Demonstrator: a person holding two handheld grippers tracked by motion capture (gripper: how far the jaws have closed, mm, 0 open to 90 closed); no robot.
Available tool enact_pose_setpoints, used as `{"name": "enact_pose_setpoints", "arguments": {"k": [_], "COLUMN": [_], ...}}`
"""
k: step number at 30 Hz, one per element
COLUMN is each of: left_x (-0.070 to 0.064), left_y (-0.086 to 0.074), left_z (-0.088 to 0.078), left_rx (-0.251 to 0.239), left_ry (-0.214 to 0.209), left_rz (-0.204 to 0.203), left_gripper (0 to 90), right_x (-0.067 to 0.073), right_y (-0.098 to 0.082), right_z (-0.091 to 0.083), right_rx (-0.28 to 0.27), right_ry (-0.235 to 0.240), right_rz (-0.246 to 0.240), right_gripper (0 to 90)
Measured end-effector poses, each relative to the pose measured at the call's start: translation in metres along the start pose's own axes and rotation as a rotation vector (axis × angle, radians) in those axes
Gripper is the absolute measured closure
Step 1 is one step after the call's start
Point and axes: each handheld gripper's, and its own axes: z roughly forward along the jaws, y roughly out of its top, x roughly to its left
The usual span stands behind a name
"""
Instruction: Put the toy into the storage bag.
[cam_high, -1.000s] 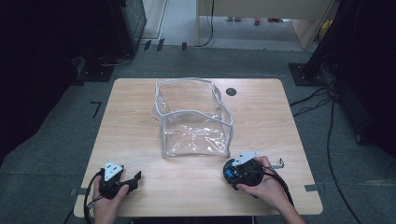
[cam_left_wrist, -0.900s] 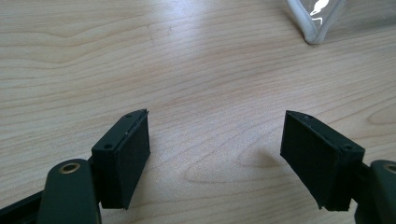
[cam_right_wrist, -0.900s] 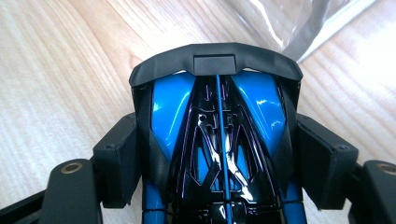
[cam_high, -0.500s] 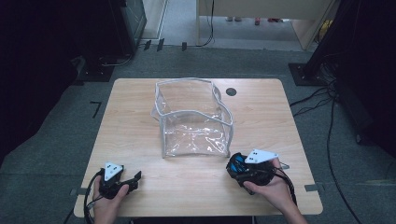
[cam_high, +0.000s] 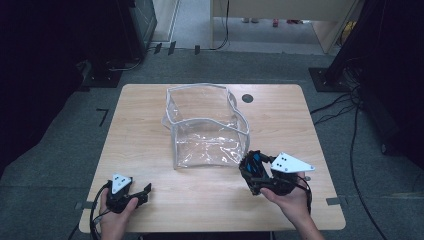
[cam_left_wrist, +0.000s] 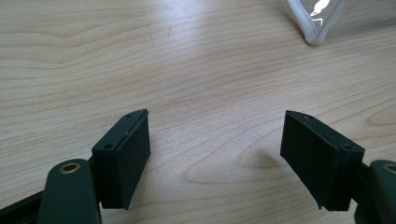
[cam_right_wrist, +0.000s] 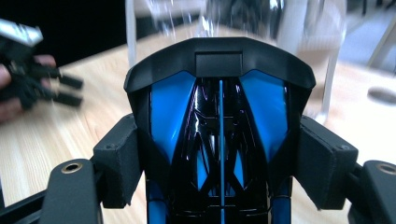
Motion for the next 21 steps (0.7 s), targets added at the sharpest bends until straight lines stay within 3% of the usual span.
{"name": "enact_pose_setpoints", "arguments": {"k": [2,5,7,8,9,14,21], "left_x": [0.000,0.000,0.000,0.000,0.000,0.000,0.000], "left_y": [0.000,0.000,0.000,0.000,0.000,0.000,0.000], "left_z": [0.000,0.000,0.000,0.000,0.000,0.000,0.000], "left_rx": [0.000,-0.003,-0.002,-0.002,-0.004,-0.002,-0.004], "left_ry": [-0.002,-0.004,-0.004,-0.003,-0.003,-0.004,-0.004], "left_rz": [-0.001,-0.005,-0.003,-0.003,-0.003,-0.003,-0.003], "left_gripper": [24.5,24.5,24.5,24.5,24.5,24.5,24.5], "right_x": [0.006,0.010,0.016,0.016,0.019,0.024,0.022], "right_y": [0.015,0.025,0.041,0.041,0.052,0.074,0.120], "right_z": [-0.004,-0.008,-0.014,-0.014,-0.020,-0.027,-0.026], "right_rx": [-0.073,-0.121,-0.195,-0.195,-0.249,-0.323,-0.412], "right_ry": [-0.001,-0.003,-0.008,-0.008,-0.003,-0.002,0.002], "right_rz": [-0.003,-0.010,-0.018,-0.018,-0.016,-0.032,-0.050], "right_gripper": [25.9,25.9,25.9,25.9,26.0,25.9,25.9]}}
